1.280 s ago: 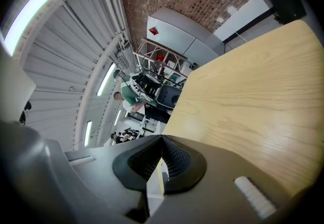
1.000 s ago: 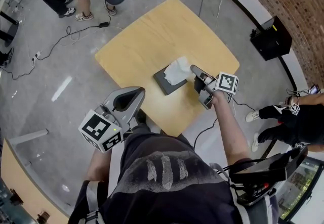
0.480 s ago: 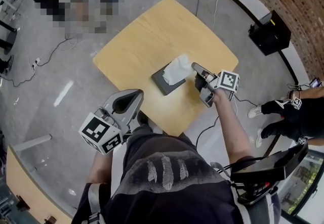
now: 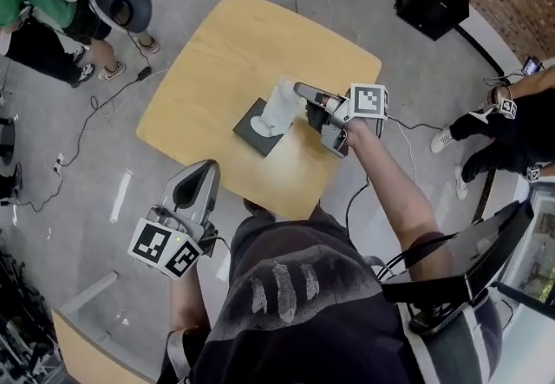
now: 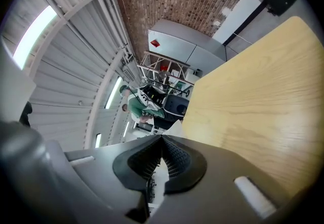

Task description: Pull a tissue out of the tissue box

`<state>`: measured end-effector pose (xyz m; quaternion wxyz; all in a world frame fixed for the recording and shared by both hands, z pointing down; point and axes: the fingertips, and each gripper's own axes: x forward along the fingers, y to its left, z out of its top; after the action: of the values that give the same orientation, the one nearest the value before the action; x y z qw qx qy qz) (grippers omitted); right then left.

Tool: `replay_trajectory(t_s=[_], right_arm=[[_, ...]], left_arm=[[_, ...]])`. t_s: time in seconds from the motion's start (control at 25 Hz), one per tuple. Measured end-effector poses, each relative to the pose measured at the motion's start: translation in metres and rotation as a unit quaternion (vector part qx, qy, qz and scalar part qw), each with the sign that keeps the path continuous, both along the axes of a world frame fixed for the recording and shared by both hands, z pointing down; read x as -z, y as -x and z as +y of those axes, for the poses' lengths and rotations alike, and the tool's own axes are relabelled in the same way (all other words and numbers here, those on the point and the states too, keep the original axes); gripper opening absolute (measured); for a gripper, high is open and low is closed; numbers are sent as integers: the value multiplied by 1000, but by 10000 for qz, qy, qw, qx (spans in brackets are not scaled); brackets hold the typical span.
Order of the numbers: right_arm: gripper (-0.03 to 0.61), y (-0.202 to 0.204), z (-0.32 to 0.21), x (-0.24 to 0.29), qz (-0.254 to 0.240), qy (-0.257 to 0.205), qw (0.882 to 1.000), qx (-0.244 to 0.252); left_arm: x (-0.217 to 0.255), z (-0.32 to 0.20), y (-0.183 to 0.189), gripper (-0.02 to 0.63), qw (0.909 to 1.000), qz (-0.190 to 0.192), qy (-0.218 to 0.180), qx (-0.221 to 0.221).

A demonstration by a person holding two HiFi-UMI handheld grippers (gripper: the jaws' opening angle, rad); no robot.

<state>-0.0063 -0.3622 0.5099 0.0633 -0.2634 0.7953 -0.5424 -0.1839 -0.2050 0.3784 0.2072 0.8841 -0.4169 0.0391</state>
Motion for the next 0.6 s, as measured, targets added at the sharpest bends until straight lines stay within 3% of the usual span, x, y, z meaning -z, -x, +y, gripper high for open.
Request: replay_trajectory(t_s=[0.08, 0.24, 0.6], right_arm=[[-2, 0, -1, 0, 55, 50, 10000, 1], [-2, 7, 6, 20, -544, 56, 9985, 43], [-2, -17, 20, 47, -798, -221, 9965, 75]], left_arm=[[-1, 0, -1, 2, 10000, 6, -11, 69], [-4, 4, -10, 2, 10000, -4, 59, 0], [-4, 14, -50, 2, 9996, -227, 15, -189]])
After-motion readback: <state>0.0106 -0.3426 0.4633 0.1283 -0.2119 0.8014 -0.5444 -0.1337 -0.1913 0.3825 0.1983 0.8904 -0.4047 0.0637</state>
